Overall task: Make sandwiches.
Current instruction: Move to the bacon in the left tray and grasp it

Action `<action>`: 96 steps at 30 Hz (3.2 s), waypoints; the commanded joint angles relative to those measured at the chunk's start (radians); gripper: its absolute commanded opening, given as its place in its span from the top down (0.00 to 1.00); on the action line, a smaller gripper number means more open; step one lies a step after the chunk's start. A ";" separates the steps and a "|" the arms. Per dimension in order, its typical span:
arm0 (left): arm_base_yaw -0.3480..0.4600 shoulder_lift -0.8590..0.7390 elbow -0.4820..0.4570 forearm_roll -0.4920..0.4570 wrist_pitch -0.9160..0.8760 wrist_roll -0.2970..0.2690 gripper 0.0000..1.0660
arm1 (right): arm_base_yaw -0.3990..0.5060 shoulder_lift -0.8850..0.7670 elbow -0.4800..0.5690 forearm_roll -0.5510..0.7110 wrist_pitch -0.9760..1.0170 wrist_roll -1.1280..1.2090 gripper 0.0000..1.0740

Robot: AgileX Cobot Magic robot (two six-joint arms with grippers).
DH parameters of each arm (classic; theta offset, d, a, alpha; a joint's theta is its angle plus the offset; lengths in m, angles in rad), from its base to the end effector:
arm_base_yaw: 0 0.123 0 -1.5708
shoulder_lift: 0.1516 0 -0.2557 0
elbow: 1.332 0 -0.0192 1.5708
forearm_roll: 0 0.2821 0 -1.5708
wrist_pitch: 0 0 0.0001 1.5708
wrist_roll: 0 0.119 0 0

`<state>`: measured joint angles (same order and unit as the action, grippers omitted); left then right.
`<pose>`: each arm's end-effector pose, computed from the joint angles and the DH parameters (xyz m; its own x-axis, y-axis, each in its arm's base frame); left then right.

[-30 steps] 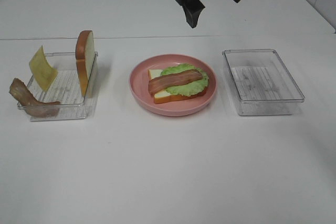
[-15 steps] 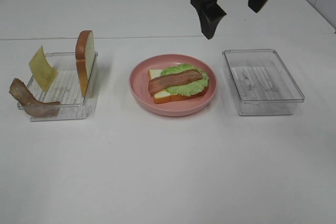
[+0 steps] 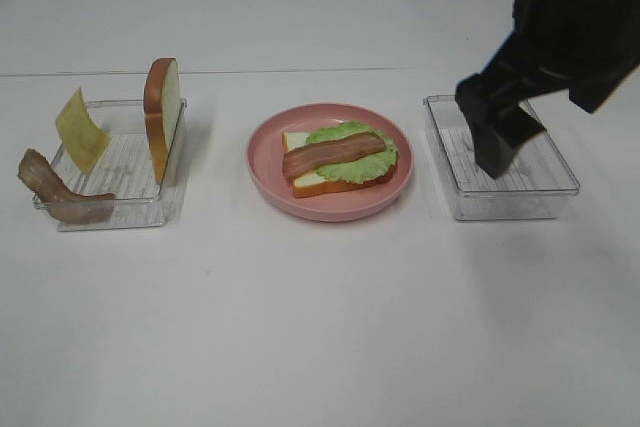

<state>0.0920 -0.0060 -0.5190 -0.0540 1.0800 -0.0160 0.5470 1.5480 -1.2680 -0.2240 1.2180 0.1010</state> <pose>0.0731 0.0011 0.2843 -0.4460 -0.0827 -0.8912 -0.0680 0.9960 -0.0584 0.2971 0.1519 0.2266 -0.8526 -0.4935 -0.1721 -0.4599 0.8648 -0.2017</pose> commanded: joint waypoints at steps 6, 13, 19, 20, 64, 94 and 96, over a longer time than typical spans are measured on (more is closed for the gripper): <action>0.002 -0.008 0.003 -0.007 -0.005 0.000 0.05 | -0.112 -0.180 0.265 0.056 0.000 0.033 0.08; 0.002 -0.008 0.003 -0.007 -0.005 0.000 0.05 | -0.223 -0.314 0.401 0.098 -0.043 0.033 0.08; 0.002 -0.008 0.003 -0.007 -0.005 0.000 0.05 | -0.340 -0.536 0.542 0.112 -0.077 0.033 0.08; 0.002 -0.008 0.003 -0.007 -0.005 0.000 0.05 | -0.354 -0.574 0.558 0.112 -0.078 0.033 0.08; 0.002 -0.008 0.003 -0.007 -0.005 0.000 0.05 | -0.538 -1.587 0.812 0.107 -0.113 0.007 0.08; 0.002 -0.008 0.003 -0.007 -0.005 0.000 0.05 | -0.538 -1.587 0.815 0.193 -0.117 -0.131 0.08; 0.002 -0.008 0.003 -0.007 -0.005 0.000 0.05 | -0.538 -1.587 0.815 0.193 -0.117 -0.131 0.08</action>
<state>0.0920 -0.0060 -0.5190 -0.0540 1.0800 -0.0160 0.0150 -0.0030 -0.4550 -0.0350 1.1040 -0.0170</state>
